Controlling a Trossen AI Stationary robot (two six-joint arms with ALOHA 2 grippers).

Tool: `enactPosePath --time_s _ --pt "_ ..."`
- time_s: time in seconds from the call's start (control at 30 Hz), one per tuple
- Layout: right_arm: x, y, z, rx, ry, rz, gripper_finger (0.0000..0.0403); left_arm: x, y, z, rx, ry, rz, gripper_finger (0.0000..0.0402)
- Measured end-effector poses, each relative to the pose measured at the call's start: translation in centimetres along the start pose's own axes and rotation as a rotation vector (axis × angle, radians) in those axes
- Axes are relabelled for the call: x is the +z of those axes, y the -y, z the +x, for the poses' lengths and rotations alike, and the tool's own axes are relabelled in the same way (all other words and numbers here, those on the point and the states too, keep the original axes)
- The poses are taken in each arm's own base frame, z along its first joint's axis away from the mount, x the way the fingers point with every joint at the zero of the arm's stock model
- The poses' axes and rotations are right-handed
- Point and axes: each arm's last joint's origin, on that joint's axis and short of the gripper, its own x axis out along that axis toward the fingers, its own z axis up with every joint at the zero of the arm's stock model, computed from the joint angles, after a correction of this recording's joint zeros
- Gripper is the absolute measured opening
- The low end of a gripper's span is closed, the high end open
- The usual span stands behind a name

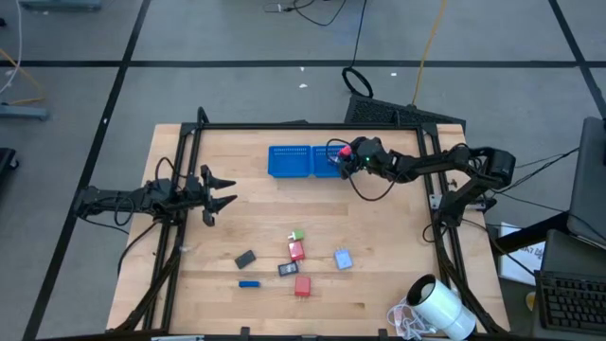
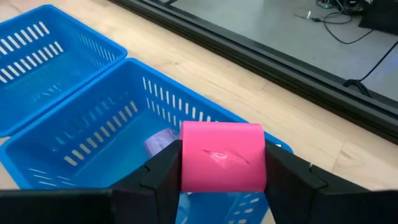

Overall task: Pick & Place Office items
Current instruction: Put the pink charger adapter into the right blue bin

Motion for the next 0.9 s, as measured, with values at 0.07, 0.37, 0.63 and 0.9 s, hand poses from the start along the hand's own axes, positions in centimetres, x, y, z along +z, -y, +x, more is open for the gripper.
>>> enactPosePath --time_s 0.07,0.37,0.63,0.9 --pt "0.00 0.00 0.00 0.000 0.000 0.001 0.0174 -0.01 0.00 0.00 0.000 0.000 0.000 0.0214" --pt "-0.01 -0.01 0.00 0.001 0.000 0.001 0.0178 0.00 0.00 0.00 0.000 0.001 0.000 0.0214" --pt "-0.01 -0.01 0.00 0.001 0.000 0.001 0.0179 0.00 0.00 0.00 0.000 0.000 0.000 0.0214" --pt "-0.01 -0.01 0.00 0.001 0.000 0.001 0.0180 -0.01 0.00 0.00 0.000 0.000 0.000 0.0214"
